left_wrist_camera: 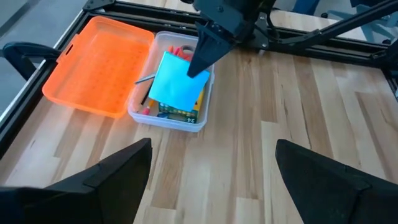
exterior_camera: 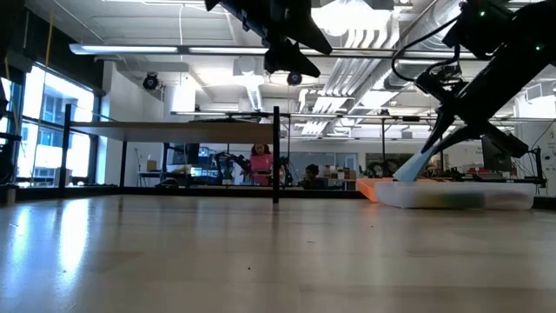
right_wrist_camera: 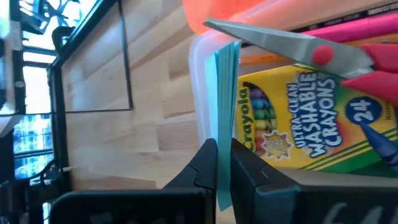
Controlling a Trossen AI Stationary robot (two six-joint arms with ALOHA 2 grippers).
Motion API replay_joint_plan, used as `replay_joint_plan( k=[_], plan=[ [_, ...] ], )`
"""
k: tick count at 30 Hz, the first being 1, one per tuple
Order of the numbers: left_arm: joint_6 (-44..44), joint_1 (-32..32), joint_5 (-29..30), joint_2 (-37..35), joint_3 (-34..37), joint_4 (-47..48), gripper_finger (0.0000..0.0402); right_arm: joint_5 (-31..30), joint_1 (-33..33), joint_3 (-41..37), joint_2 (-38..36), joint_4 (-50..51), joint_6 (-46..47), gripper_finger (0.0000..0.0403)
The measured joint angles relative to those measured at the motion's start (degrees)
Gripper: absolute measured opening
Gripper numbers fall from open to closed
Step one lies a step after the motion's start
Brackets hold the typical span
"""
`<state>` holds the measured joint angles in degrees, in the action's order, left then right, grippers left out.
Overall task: Pack school essentials
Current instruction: Put the blue sticky notes into the orange supply box
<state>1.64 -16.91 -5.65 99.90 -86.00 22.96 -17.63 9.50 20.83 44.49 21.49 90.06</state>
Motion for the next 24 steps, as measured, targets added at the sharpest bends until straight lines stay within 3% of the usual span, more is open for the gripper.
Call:
replay_joint_plan(
  k=[13, 24],
  plan=[
    [-0.36, 0.00, 0.29, 0.00, 0.00, -0.02, 0.0328, 6.42, 5.25, -0.03, 0.13, 4.79, -1.81, 0.0013],
    [-0.36, 0.00, 0.29, 0.00, 0.00, -0.02, 0.0328, 5.31, 5.26, -0.03, 0.13, 4.86, -2.91, 0.0072]
  ],
)
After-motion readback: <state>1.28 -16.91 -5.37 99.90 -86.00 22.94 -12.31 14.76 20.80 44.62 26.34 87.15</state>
